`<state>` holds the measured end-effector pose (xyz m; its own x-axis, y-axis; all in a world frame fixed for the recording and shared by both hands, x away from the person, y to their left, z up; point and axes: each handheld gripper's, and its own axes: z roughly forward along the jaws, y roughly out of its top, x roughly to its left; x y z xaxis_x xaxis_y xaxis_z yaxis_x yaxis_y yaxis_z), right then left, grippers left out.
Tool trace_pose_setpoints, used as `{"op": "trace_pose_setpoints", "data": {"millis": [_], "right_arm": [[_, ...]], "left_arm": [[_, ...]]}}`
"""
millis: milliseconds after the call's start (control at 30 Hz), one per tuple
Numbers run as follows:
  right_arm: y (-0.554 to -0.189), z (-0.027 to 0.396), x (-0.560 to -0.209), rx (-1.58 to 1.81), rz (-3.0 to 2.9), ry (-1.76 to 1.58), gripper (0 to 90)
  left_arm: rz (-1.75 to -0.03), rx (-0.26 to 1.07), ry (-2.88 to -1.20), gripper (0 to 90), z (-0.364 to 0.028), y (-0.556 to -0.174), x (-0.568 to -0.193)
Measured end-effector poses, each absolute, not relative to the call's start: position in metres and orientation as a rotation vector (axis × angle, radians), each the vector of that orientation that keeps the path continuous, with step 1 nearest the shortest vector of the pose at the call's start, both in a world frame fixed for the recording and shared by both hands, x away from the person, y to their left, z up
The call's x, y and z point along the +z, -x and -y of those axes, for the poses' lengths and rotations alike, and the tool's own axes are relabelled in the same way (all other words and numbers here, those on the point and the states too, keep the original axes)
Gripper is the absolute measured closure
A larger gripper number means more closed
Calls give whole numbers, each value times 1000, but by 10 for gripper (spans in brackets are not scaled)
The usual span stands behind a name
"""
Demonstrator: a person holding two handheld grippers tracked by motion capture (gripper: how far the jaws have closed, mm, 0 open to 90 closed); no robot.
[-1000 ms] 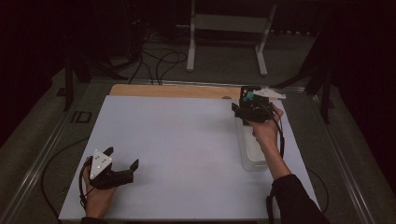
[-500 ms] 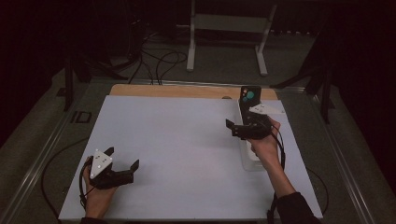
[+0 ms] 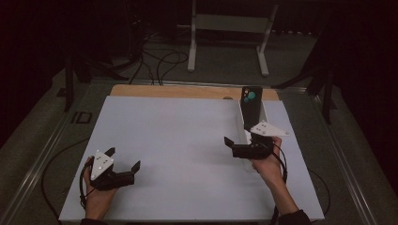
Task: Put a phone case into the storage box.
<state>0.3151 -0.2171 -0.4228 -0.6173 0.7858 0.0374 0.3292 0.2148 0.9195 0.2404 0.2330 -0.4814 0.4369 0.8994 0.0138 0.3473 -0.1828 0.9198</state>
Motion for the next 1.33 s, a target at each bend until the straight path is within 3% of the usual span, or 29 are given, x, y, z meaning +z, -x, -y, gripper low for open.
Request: {"op": "trace_pose_setpoints", "data": {"millis": [700, 1333], "right_arm": [[-267, 247, -460, 1470, -1990, -991, 83], [-258, 263, -476, 1482, -1935, -1043, 86]], "left_arm": [[-1038, 719, -1727, 0, -234, -236, -475], [-1033, 723, -1748, 0, -231, -237, -478]]}}
